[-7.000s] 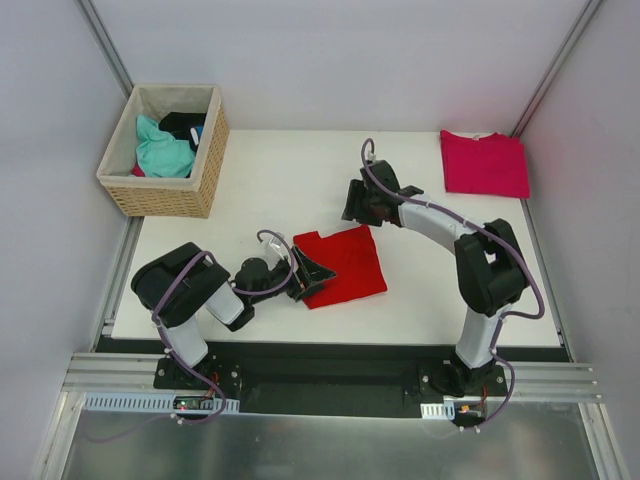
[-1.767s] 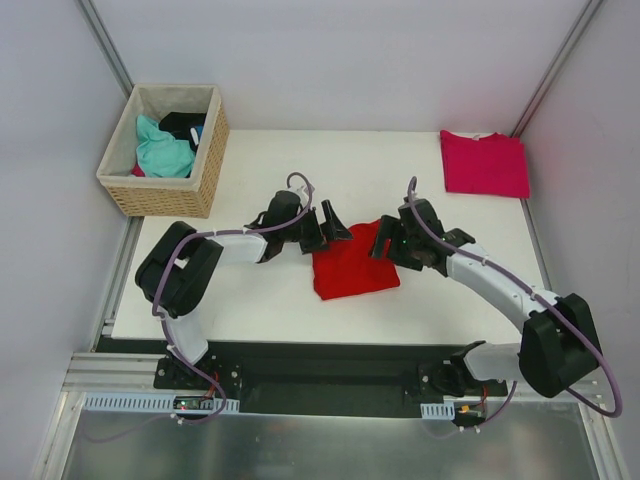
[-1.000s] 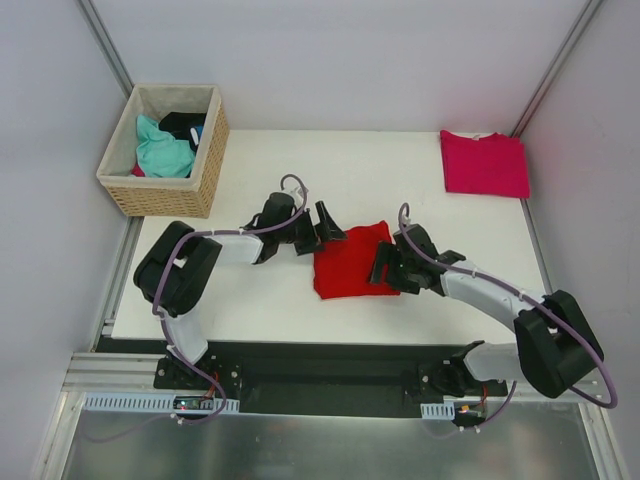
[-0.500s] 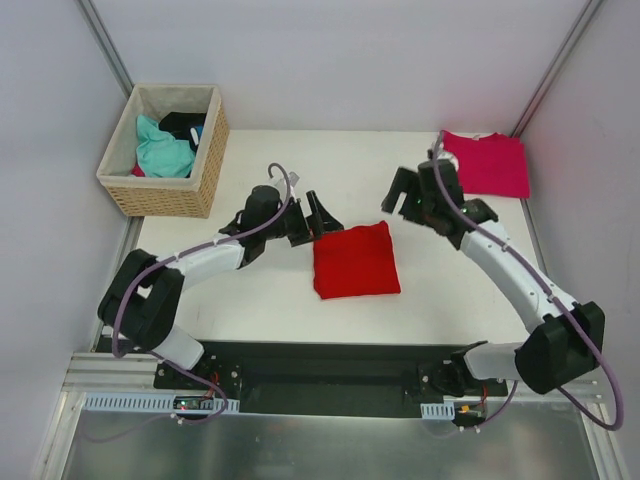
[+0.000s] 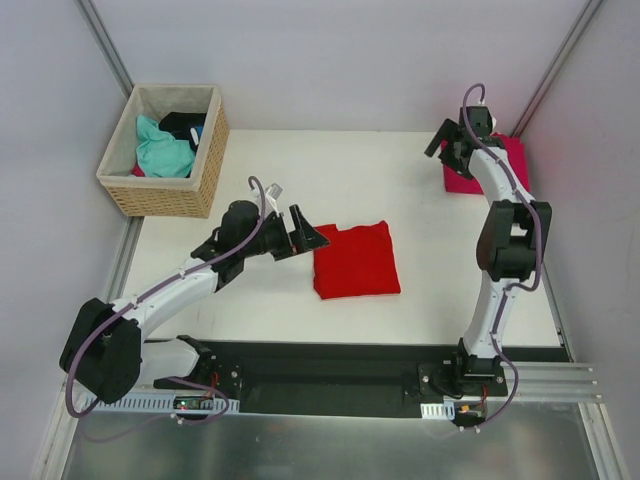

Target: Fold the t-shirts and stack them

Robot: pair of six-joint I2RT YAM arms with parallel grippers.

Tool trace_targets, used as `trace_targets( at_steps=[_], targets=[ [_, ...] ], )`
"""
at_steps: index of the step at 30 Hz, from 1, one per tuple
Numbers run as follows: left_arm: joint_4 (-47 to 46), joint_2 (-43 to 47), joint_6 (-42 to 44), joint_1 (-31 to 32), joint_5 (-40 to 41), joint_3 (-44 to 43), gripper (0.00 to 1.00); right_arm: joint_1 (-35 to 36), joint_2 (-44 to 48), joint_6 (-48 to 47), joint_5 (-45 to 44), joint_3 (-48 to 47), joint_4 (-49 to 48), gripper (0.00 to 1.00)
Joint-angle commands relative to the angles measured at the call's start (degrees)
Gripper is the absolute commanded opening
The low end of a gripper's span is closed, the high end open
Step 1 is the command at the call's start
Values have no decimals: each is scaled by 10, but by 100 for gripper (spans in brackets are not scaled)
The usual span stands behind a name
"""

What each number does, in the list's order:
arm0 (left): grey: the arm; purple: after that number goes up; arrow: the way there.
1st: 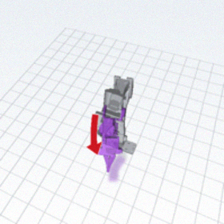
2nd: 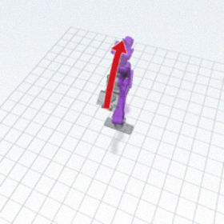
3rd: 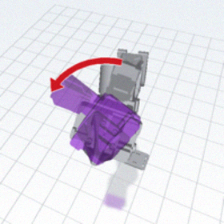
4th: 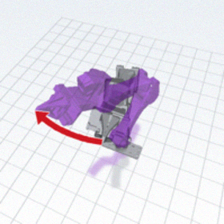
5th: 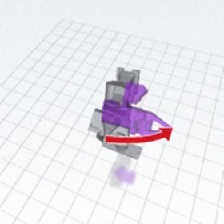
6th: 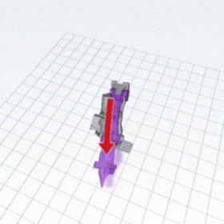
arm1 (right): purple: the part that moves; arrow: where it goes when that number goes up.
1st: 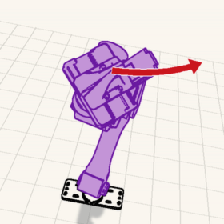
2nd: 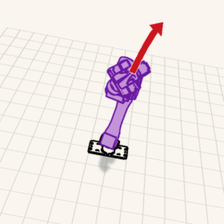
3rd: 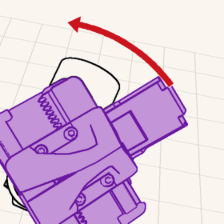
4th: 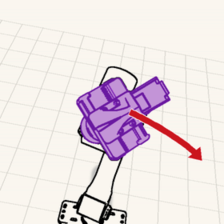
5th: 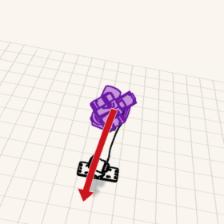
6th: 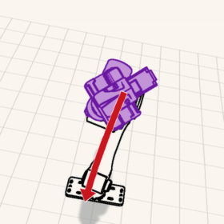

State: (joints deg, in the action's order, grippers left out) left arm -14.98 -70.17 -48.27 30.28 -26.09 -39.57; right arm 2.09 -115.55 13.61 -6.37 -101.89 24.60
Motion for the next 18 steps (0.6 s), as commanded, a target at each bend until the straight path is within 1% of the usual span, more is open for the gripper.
trace_targets(
  at_steps=[1,6,8,9,14,16,18],
  targets=[
    [30,24,25,-3,23,10,99,-13,-63,-39,22,-95,-14,100],
    [30,3,30,-7,22,8,99,-43,-131,-34,51,-167,-12,100],
    [11,-16,24,-9,3,9,99,-45,-164,-39,49,-207,-2,100],
    [5,-20,23,-9,2,9,99,-46,-171,-42,48,-213,1,97],
    [-25,-61,18,-23,-29,5,99,-59,-217,-38,55,-239,-1,97],
    [-41,-79,13,-32,-39,5,99,-66,-228,-21,58,-241,2,97],
    [-45,-88,12,-38,-47,4,99,-69,-237,-10,84,-233,4,96]
  ],
)
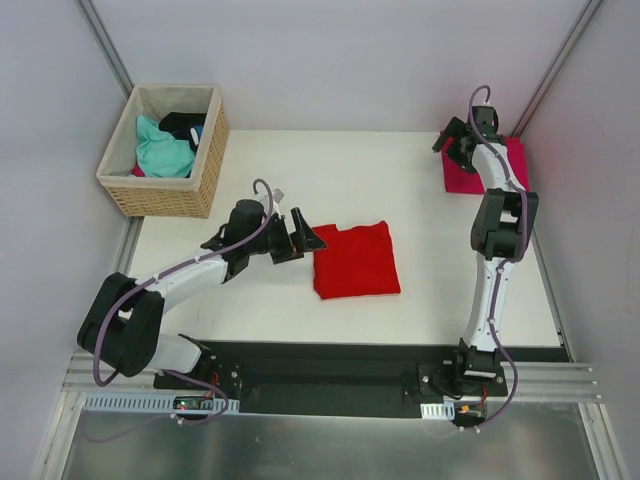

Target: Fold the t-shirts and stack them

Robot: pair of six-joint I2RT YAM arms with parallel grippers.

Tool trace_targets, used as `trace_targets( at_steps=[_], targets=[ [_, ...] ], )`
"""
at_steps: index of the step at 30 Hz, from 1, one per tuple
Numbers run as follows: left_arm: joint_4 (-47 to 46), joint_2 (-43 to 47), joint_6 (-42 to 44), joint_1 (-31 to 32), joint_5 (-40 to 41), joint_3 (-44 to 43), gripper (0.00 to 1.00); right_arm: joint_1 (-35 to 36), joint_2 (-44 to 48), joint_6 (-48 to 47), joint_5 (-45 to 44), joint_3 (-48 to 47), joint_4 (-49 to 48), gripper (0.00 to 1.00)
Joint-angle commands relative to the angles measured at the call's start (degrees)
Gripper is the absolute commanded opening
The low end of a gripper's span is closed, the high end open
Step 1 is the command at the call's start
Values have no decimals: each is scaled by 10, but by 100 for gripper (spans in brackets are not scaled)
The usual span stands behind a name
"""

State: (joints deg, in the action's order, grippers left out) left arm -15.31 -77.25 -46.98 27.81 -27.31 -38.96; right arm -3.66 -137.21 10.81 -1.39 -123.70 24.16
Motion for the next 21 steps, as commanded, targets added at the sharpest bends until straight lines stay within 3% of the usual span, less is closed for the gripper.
trace_targets(
  at_steps=[1,9,19,21],
  targets=[
    [-43,-27,-1,-15,-37,-6,99,-12,-22,22,35,-11,10,97],
    [-54,-35,-4,-21,-43,3,99,-17,-22,90,71,48,25,97],
    [-64,2,-16,-22,-40,34,99,8,96,158,93,252,-2,97],
    [-62,18,-16,-22,-38,43,99,21,137,166,83,331,-34,97]
  ],
)
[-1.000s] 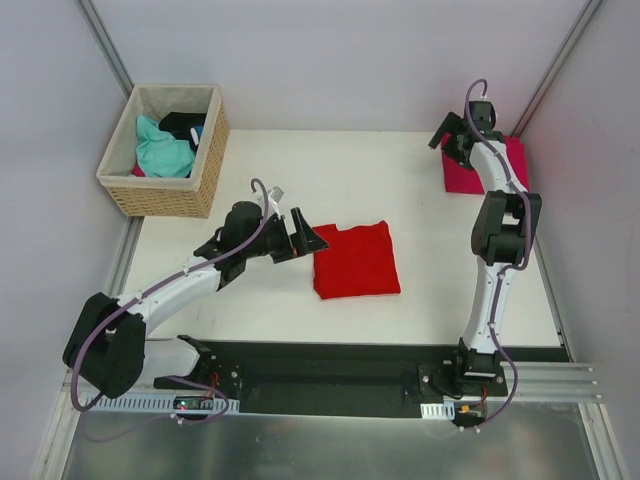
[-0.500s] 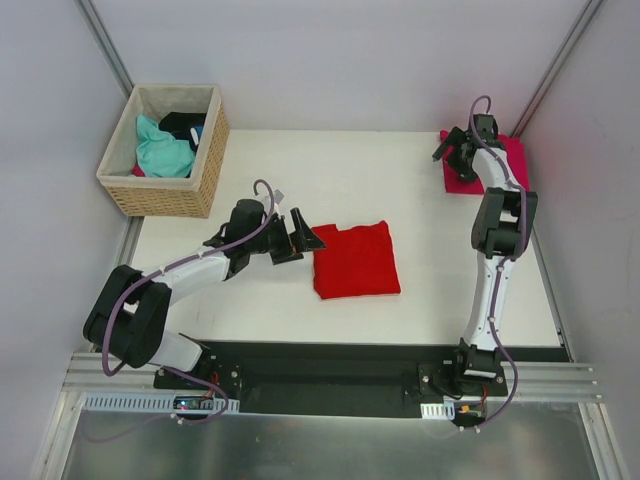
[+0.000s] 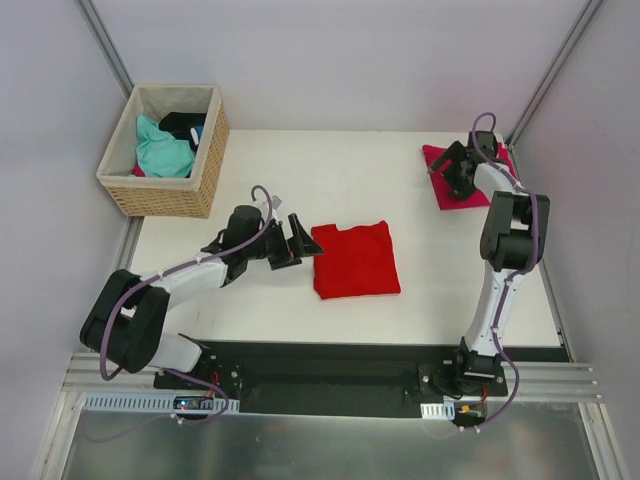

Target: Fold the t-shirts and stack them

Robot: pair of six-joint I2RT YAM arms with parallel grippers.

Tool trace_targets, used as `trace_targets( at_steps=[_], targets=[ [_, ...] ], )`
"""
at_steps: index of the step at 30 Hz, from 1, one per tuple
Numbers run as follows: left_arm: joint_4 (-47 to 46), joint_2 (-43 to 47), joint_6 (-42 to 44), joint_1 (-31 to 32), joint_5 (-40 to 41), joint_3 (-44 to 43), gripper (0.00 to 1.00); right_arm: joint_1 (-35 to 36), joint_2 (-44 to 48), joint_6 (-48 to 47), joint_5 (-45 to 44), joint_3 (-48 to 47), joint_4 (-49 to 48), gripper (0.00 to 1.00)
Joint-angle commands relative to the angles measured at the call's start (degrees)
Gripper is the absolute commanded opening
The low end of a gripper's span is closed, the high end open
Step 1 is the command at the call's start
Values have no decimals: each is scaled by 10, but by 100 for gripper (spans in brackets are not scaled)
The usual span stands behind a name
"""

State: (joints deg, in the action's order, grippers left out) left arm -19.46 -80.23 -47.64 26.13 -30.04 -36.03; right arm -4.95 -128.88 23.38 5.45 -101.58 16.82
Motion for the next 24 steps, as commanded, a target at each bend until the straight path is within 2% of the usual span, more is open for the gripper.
trace_targets(
  at_steps=[1,6,11,19,24],
  targets=[
    [-20,54,-11,-6,-9,18,99,39,65,48,12,135,28,97],
    [-10,98,-15,-6,-5,36,99,89,147,63,-16,246,-16,96],
    [13,149,-17,-5,2,53,99,160,173,60,-67,238,8,96],
    [73,252,-17,5,25,83,99,200,221,69,-116,254,9,96],
    [104,284,-12,25,32,76,99,223,329,27,-167,268,31,96]
  ],
)
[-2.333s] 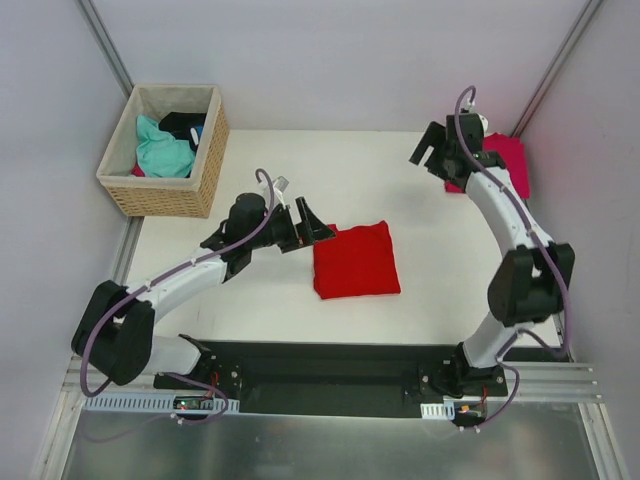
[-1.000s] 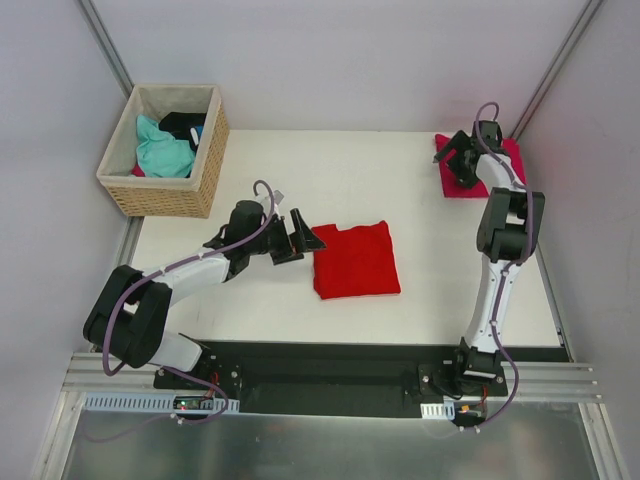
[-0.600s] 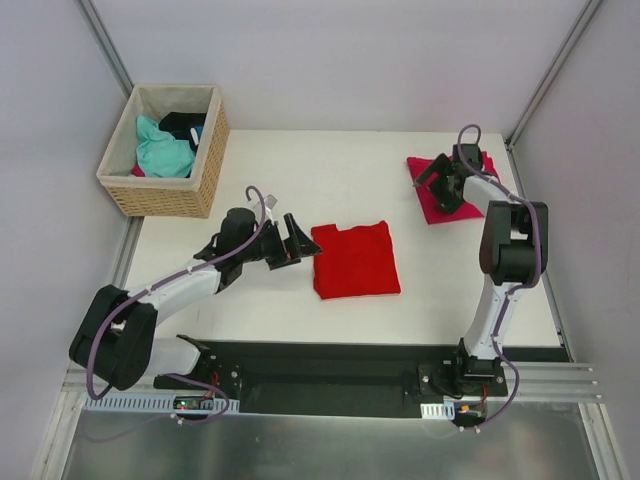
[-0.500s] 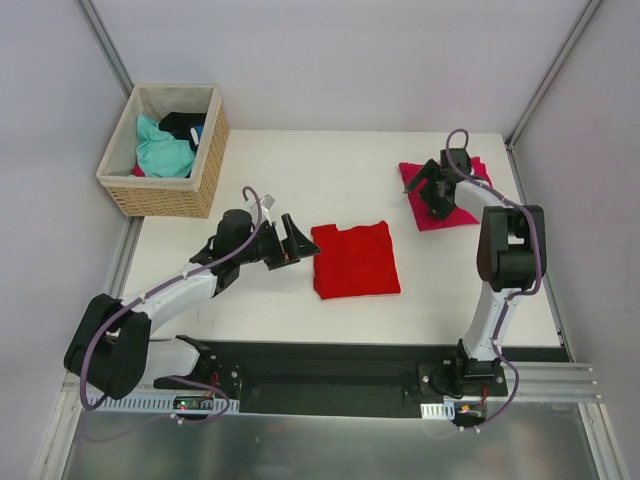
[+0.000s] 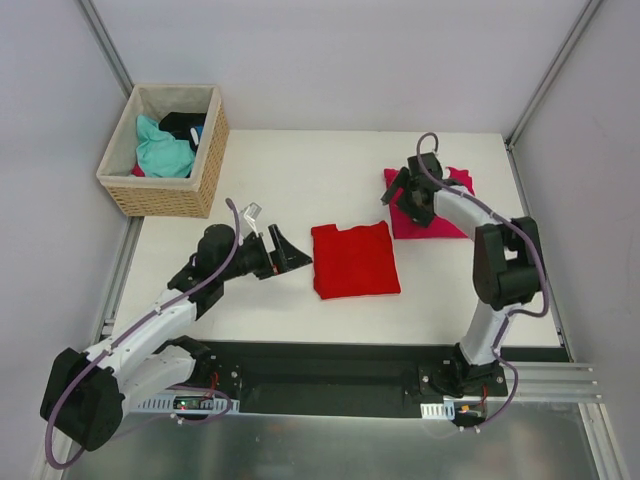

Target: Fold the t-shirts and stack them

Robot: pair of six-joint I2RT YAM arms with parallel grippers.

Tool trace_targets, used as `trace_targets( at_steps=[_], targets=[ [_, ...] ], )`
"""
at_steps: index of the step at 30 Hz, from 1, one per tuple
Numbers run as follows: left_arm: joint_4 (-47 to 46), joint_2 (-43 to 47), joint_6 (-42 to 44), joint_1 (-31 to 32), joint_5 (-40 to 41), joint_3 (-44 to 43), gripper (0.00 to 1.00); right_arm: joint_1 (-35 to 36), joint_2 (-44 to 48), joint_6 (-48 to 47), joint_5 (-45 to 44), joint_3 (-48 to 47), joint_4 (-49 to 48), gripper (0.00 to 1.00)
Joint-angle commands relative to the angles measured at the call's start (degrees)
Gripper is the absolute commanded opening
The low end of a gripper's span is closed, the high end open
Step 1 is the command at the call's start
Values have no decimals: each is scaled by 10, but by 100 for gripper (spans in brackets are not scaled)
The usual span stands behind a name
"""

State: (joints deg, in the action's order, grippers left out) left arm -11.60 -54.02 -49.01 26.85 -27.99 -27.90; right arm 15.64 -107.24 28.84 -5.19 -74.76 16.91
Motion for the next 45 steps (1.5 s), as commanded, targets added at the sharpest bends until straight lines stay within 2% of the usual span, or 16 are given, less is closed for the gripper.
trace_targets(
  at_steps=[1,4,8,12,16,21,25,33,40,45],
  targets=[
    [27,22,1,24,14,-8,99,24,132,-52,-68,1,50,96],
    [29,5,-13,57,33,-16,99,50,203,-90,-90,15,83,96],
    [24,-20,-35,97,63,3,99,69,284,-93,-77,75,107,96],
    [0,-33,-60,123,86,32,99,79,352,-92,-71,179,92,96],
    [-57,-49,-83,131,98,72,99,82,383,-92,-70,235,74,96],
    [-109,-102,-92,134,110,91,99,82,397,-95,-63,243,73,96],
    [-203,-158,-106,134,110,115,99,81,401,-103,-59,234,75,96],
    [-364,-321,-132,134,87,98,99,81,409,-115,-68,239,86,96],
    [-439,-430,-156,134,62,75,99,74,404,-122,-76,241,93,96],
    [-452,-453,-158,134,58,72,99,62,397,-125,-71,240,94,96]
  ],
)
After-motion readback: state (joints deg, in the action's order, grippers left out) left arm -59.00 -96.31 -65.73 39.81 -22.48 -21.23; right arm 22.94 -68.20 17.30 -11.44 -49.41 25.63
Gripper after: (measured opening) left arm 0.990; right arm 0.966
